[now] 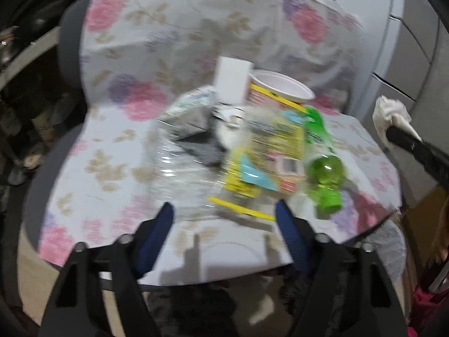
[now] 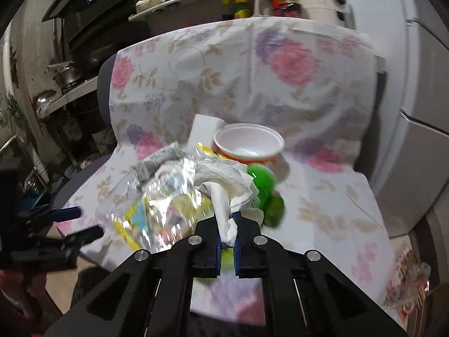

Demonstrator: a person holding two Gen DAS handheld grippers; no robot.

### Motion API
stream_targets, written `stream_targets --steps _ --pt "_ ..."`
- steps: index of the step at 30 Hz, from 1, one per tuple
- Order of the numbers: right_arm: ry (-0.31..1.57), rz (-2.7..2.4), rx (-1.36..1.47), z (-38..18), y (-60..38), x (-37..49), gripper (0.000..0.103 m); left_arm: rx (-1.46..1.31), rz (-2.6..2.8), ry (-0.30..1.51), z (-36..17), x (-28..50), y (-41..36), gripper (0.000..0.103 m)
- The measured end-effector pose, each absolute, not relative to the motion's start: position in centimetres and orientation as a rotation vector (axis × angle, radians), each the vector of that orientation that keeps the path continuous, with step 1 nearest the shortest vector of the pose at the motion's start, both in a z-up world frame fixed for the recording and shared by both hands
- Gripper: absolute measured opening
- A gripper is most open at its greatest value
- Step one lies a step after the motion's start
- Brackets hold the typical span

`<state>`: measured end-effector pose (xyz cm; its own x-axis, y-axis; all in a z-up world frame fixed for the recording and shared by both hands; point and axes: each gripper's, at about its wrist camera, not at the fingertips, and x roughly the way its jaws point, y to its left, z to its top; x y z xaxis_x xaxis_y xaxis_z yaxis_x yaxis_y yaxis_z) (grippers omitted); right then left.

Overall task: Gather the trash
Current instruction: 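Grasp the yellow snack wrapper with the left gripper while the right holds the tissue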

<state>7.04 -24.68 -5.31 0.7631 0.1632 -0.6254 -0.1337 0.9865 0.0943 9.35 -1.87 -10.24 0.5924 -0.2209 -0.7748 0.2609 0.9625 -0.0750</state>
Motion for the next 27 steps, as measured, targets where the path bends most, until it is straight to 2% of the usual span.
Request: stream_targets --steps 1,4,5,13,27 --pt "0.684 0.155 0.048 -5.5 -25.1 6.3 0.007 0.044 -0.306 0.899 -10.5 9.2 -2.5 0.053" --pt "0.691 0.136 0.061 -6.2 -26.1 5.0 0.007 0.042 -0.383 0.909 -11.2 9.0 -4.3 0.039" --pt "0.692 0.135 0.067 -6.4 -26.4 4.8 0.007 0.041 -0.400 0.909 -11.4 8.9 -4.7 0.038" --pt "0.691 0.140 0.118 -7.9 -28.1 4.2 0.007 -0.073 -0.394 0.943 -13.1 10.7 -4.5 0.037" --pt "0.703 0.146 0.167 -9.2 -29.9 4.4 0.007 -0.095 -0.380 0.945 -13.9 13.3 -6.2 0.037"
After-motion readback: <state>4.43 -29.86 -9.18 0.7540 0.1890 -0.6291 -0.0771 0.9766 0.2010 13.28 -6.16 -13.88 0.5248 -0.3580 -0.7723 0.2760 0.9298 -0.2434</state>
